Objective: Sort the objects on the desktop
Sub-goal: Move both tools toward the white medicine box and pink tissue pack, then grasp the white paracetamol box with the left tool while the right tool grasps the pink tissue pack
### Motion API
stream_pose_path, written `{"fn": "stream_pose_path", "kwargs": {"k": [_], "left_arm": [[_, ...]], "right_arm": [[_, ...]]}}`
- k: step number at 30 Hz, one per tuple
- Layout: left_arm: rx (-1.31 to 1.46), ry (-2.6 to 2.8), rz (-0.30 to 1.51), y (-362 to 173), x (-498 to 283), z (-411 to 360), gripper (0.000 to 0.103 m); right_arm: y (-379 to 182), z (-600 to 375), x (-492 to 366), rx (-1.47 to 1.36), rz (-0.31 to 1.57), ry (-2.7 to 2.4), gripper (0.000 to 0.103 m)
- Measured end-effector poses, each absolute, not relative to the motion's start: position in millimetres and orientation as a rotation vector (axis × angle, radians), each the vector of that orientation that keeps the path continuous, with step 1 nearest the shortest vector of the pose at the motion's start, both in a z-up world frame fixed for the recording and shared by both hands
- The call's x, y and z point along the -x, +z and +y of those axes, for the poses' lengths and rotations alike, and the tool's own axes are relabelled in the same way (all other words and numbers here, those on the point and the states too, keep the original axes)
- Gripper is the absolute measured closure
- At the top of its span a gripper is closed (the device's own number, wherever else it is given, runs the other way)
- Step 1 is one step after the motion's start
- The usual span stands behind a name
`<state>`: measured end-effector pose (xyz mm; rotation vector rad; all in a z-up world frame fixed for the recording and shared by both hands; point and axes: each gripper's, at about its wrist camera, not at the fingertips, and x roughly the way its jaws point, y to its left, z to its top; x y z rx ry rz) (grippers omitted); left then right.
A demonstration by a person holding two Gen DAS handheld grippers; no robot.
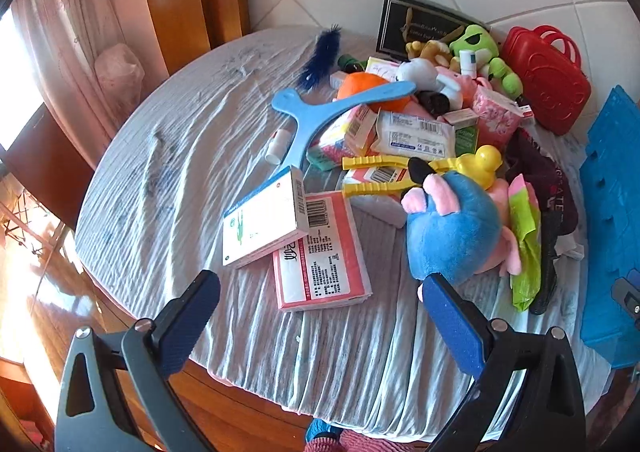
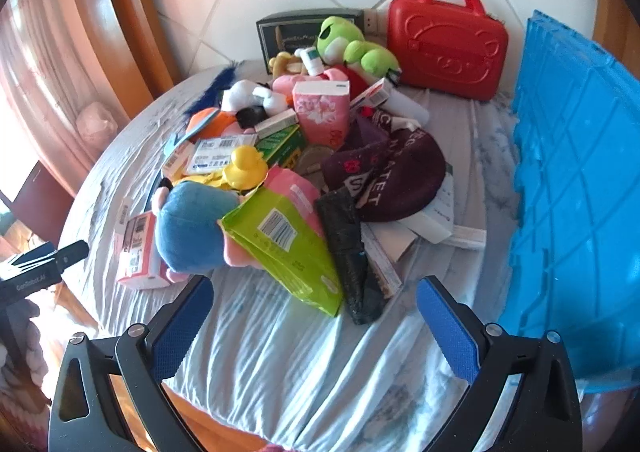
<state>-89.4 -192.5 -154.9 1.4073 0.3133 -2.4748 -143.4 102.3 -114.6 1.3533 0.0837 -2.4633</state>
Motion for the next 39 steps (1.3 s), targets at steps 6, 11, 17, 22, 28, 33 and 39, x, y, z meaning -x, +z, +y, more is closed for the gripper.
{"fn": "stream_pose_path", "kwargs": {"k": [6,11,17,22,28,33,39], "left_arm": [[-1.547,-2.340,0.320,-202.5,109.7,-199.1,0.000],[-1.528,-2.372,0.364,-205.5,103.1,-225.3,0.000],[-1.539,-2.472,0.397,-207.3,127.6,-266.8,0.000],[-1.664,-2.533,0.146,-229.5,156.0,-281.9,0.021],[-1.684,-2.460,0.149,-250.7,150.6,-363.7,0.022],[-1.759,-2.535,0.277,-249.1,140.5,-391.8,0.022],[-1.675,-2.641,0.057,-220.9,135.1,-394.7,0.021]], "right_arm": [[-148.9,88.1,172.1,-1.442,0.123,-2.389,0.000],[-160.4,69.8,177.2,-1.468,0.146,-2.360,0.000],[-159.9,10.9,168.5,-1.427,0.167,-2.357,0.000],[-156.9,-46.7,158.9,-1.425,0.129,-2.373,0.000],[-174.2,-130.1,146.9,-1.427,0.117,-2.306,0.002],[-206.0,-181.3,148.5,-1.507,0.156,-2.245,0.002],[-237.9,-204.4,158.0,-1.610,0.240,-2.236,0.001]]}}
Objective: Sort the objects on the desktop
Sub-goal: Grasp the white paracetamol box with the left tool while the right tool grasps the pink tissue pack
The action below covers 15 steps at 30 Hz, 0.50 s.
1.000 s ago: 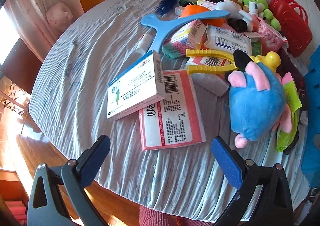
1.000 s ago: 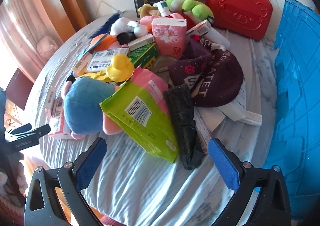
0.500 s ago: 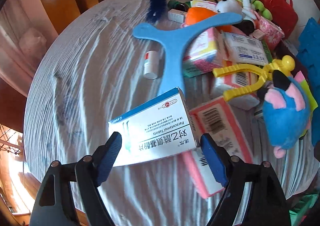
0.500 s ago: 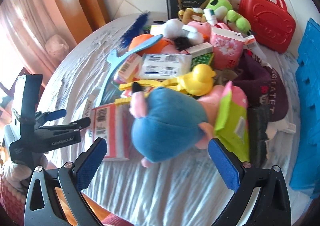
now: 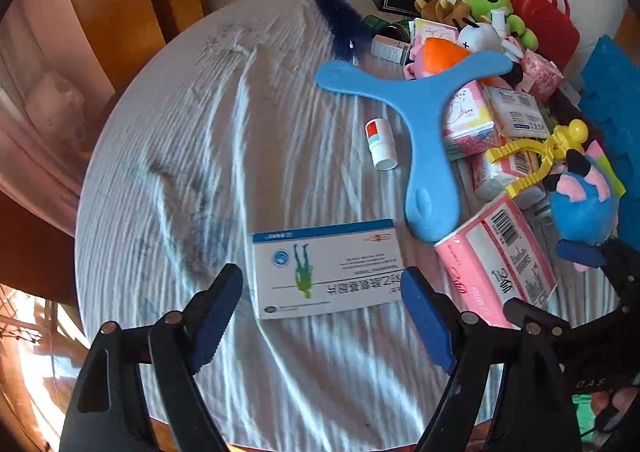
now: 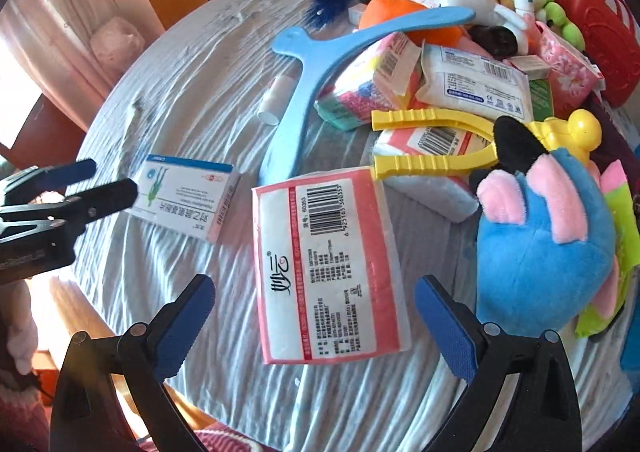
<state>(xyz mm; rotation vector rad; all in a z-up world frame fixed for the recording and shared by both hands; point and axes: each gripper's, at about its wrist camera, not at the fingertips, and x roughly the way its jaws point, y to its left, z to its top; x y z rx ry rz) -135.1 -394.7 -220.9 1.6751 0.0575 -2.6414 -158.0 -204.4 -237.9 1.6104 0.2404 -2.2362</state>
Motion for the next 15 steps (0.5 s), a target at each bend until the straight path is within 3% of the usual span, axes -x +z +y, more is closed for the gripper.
{"fn": "stream_pose_path", "kwargs": {"k": [8,15], "left_arm": [[-1.865,-2.548,-0.081,-265.9,140.7,-396.7,0.021],[-1.887,-2.508,-0.381,-294.1,142.8,-374.1,0.021]], "right_arm": [[-259.1,-202.2,158.1,-1.669,0.295,-2.214,0.001],[-268.1,-195.8,159.8,-1.686,0.296,-2.214,0.000]]}}
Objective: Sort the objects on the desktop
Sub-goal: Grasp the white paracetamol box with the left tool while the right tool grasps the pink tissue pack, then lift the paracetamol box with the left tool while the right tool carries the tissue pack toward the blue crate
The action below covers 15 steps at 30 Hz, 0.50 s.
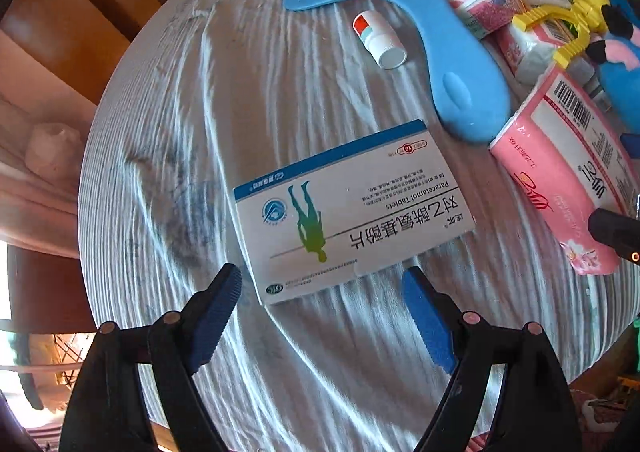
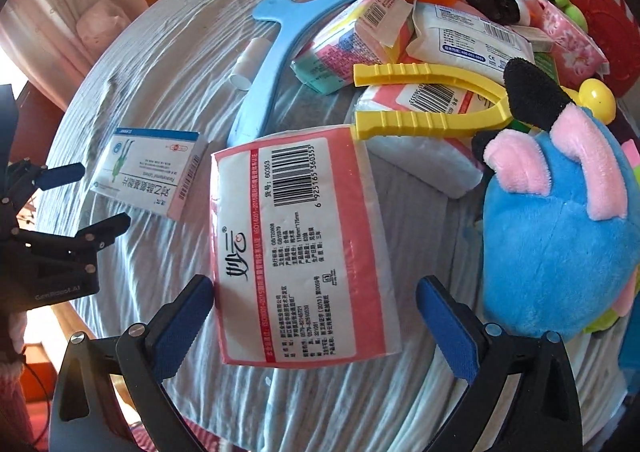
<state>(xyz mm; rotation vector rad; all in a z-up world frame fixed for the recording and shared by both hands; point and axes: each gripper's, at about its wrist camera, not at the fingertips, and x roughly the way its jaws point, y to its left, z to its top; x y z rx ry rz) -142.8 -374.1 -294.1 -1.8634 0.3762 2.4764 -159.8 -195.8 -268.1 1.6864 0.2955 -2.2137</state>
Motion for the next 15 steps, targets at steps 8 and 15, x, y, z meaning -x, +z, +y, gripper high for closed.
{"fn": "stream_pose_path", "kwargs": {"k": [8,15], "left_arm": [[1.668,2.277,0.568,-301.2,201.5,-364.8,0.015],[1.723,2.163,0.322,-311.1,236.0,-387.4,0.012]], "right_arm": [[-283.6,-204.5,170.5,-1.807,0.186,-2.282,0.000],[-290.5,-202.6,173.6,-1.939,-0.047,-2.424,0.000]]}}
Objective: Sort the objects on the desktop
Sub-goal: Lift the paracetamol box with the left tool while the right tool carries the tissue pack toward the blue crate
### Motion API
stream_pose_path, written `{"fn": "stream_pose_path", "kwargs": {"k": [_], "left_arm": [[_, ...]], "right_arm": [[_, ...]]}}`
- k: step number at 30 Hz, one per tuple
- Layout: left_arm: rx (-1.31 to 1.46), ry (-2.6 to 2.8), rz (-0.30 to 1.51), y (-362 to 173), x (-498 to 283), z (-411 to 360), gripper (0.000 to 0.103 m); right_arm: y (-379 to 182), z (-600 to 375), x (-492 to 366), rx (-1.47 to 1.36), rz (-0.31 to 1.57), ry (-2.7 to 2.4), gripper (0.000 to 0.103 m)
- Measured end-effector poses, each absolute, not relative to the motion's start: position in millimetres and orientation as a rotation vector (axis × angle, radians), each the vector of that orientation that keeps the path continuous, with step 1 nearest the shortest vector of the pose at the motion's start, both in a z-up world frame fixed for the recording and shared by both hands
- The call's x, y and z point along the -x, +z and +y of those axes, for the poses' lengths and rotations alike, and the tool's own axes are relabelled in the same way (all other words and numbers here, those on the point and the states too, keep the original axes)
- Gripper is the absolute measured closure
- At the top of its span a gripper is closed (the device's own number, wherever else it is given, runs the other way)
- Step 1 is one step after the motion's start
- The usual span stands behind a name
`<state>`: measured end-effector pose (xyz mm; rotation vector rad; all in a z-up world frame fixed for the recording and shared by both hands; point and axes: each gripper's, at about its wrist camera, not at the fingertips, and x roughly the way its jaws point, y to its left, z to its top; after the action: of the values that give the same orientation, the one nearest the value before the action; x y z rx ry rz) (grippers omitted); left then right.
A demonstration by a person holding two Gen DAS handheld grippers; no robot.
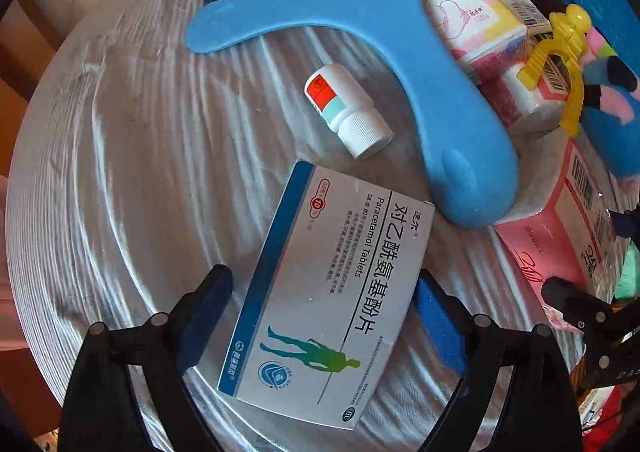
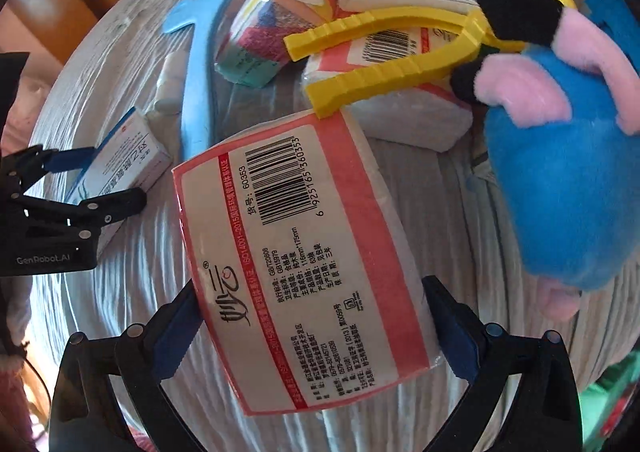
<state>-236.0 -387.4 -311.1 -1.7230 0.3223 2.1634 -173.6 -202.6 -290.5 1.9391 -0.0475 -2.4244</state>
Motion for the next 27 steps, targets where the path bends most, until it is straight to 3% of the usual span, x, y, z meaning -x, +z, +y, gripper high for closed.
{"fn": "stream_pose_path", "kwargs": {"k": [3,5,10,11,13,19,27], "left_arm": [[1.724,2.166,0.350,-312.8,219.5,-392.3,0.011],[1.714,2.173,0.347,-316.3,215.0,-394.9,0.001],[1.727,2.178,0.340,-318.7,215.7,-397.7,0.000],[1.721,2.191,0.333,-318.6,214.7,-399.2,0.001],[1.690,2.223,0.315,-313.0,211.6,-403.2,0.023],[1.638,2.281,0.300,-298.9,198.9,-415.5,0.024],[1.412,2.457,0.255,-208.3,201.0,-404.2,0.024]], "right_arm": [[-289.2,-208.2,166.9,-1.967,-0.085,-2.423,0.000],[-290.3,-211.0,167.1,-1.983,-0.062,-2.433,0.000],[-301.1,-209.9,177.8,-2.013,-0.098,-2.447,0.000],[-303.7,-211.6,179.8,-2.022,-0.083,-2.450,0.000],[-304.9,-215.4,180.8,-2.022,-0.048,-2.462,0.001],[-280.4,-229.0,169.0,-1.904,0.000,-2.536,0.006],[-205.5,-222.5,152.9,-1.655,0.078,-2.695,0.006]]}}
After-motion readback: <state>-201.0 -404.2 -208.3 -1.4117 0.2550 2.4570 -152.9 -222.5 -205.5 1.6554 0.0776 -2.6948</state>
